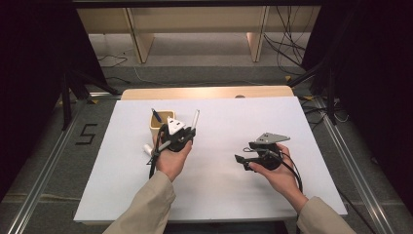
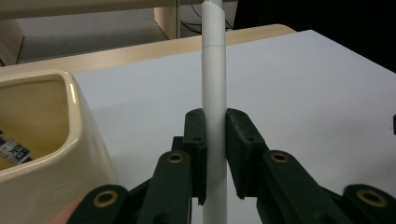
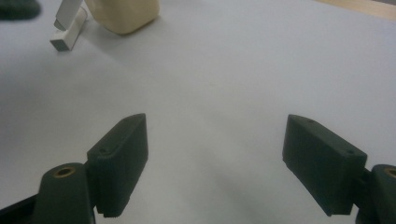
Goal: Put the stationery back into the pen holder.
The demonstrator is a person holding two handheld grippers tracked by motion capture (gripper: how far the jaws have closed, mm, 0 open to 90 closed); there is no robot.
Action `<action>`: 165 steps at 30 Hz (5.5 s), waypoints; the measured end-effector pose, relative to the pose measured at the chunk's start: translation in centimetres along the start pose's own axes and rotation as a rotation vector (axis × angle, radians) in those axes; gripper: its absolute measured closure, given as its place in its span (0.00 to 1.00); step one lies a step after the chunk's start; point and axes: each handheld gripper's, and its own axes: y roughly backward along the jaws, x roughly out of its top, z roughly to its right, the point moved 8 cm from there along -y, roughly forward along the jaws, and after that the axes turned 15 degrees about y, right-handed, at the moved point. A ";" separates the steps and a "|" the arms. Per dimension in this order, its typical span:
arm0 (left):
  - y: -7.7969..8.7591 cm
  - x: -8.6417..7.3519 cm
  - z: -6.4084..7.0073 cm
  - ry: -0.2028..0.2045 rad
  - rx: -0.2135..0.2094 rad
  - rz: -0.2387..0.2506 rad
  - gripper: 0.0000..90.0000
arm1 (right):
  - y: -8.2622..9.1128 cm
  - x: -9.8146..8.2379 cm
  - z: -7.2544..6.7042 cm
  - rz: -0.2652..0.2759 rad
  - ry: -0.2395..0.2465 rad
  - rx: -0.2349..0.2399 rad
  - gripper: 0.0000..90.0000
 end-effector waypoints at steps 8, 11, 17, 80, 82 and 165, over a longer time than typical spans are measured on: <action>1.1 1.7 -0.8 0.035 0.019 0.083 0.87 | 0.3 -0.3 0.2 -0.001 -0.010 -0.010 0.26; 1.5 2.4 -1.0 0.036 0.027 0.112 0.87 | 0.3 -0.3 0.2 0.001 -0.010 -0.010 0.26; 2.2 3.8 -1.3 0.034 0.045 0.158 0.87 | 0.3 -0.4 0.2 0.000 -0.004 -0.009 0.26; 0.5 7.4 -7.8 -0.034 0.123 0.322 0.87 | 0.1 -0.5 -0.1 -0.001 -0.010 -0.001 0.26; 0.4 7.4 -7.9 -0.035 0.122 0.326 0.87 | 0.1 -0.5 0.0 0.000 -0.011 -0.001 0.26; 4.8 2.4 -10.0 0.072 0.166 0.130 0.42 | 0.0 -0.5 -0.3 -0.001 -0.004 0.008 0.26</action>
